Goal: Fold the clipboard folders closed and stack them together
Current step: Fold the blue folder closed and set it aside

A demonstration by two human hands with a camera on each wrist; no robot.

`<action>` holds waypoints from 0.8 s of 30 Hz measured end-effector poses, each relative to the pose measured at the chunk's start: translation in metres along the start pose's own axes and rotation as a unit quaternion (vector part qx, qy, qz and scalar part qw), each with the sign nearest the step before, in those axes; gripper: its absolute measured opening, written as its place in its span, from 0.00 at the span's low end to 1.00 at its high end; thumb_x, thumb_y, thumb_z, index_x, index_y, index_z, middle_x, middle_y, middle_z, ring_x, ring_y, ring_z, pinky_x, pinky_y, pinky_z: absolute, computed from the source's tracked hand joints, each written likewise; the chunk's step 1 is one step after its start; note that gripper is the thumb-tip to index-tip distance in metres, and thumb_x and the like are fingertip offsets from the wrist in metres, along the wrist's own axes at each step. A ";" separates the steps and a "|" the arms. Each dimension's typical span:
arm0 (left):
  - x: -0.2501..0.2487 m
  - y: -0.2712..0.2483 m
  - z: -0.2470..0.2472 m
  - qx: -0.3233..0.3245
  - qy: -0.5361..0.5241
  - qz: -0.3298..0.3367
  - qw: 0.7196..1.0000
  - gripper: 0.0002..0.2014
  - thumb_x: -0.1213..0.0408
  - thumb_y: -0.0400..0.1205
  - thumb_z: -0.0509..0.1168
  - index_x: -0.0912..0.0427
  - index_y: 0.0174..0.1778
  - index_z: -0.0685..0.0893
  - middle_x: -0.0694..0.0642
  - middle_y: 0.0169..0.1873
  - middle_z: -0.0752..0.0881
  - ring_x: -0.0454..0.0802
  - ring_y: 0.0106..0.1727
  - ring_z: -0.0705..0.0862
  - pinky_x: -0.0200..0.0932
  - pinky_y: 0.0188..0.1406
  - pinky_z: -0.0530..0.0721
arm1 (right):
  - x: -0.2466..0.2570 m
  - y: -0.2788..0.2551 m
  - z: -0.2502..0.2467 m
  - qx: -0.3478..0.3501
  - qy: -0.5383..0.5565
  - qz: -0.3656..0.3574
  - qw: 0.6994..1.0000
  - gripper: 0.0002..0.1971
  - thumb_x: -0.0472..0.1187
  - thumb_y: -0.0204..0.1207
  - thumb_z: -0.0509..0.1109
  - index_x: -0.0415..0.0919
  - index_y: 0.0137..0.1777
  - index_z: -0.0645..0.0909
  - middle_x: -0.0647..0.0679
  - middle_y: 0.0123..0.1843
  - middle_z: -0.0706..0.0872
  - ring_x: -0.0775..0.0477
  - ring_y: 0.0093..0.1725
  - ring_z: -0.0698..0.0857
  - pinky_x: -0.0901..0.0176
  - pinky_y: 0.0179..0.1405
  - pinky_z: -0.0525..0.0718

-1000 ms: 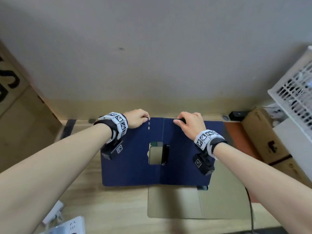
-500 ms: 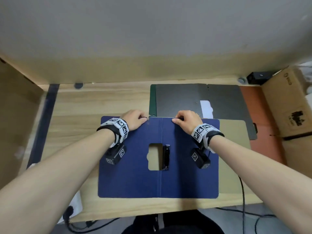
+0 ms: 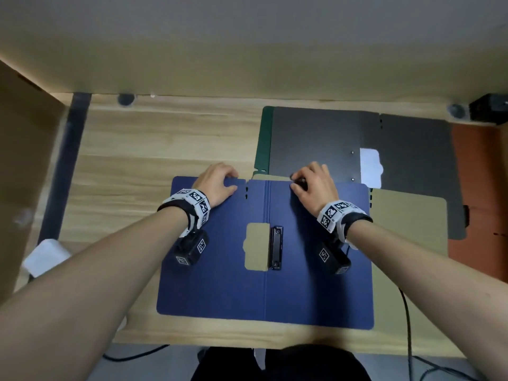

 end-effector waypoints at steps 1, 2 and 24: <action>0.001 -0.002 -0.001 -0.005 0.000 0.006 1.000 0.13 0.65 0.78 0.71 0.57 0.59 0.85 0.54 0.57 0.84 0.52 0.60 0.82 0.47 0.62 0.79 | 0.000 -0.001 -0.001 -0.005 -0.003 -0.002 1.000 0.11 0.46 0.77 0.71 0.45 0.56 0.82 0.46 0.59 0.79 0.41 0.60 0.74 0.47 0.60 0.78; 0.002 -0.004 -0.003 -0.009 -0.001 0.009 1.000 0.14 0.65 0.78 0.71 0.58 0.61 0.84 0.55 0.59 0.83 0.52 0.61 0.81 0.48 0.64 0.79 | 0.000 -0.002 -0.003 -0.011 -0.006 -0.002 1.000 0.12 0.45 0.76 0.70 0.44 0.58 0.81 0.45 0.61 0.78 0.41 0.61 0.73 0.47 0.61 0.78; 0.100 -0.149 0.017 -0.111 -0.057 -0.267 0.955 0.28 0.59 0.75 0.71 0.60 0.72 0.75 0.61 0.67 0.80 0.62 0.68 0.79 0.53 0.66 0.79 | 0.027 -0.168 0.046 0.106 -0.064 0.022 0.992 0.53 0.58 0.67 0.79 0.48 0.86 0.52 0.49 0.89 0.44 0.46 0.87 0.45 0.50 0.84 0.54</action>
Point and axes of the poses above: each hand's wrist, its own y-axis towards the middle knuckle, its own z-axis out of the palm, x = y × z, the point moved 2 cm from there along y, towards the middle knuckle
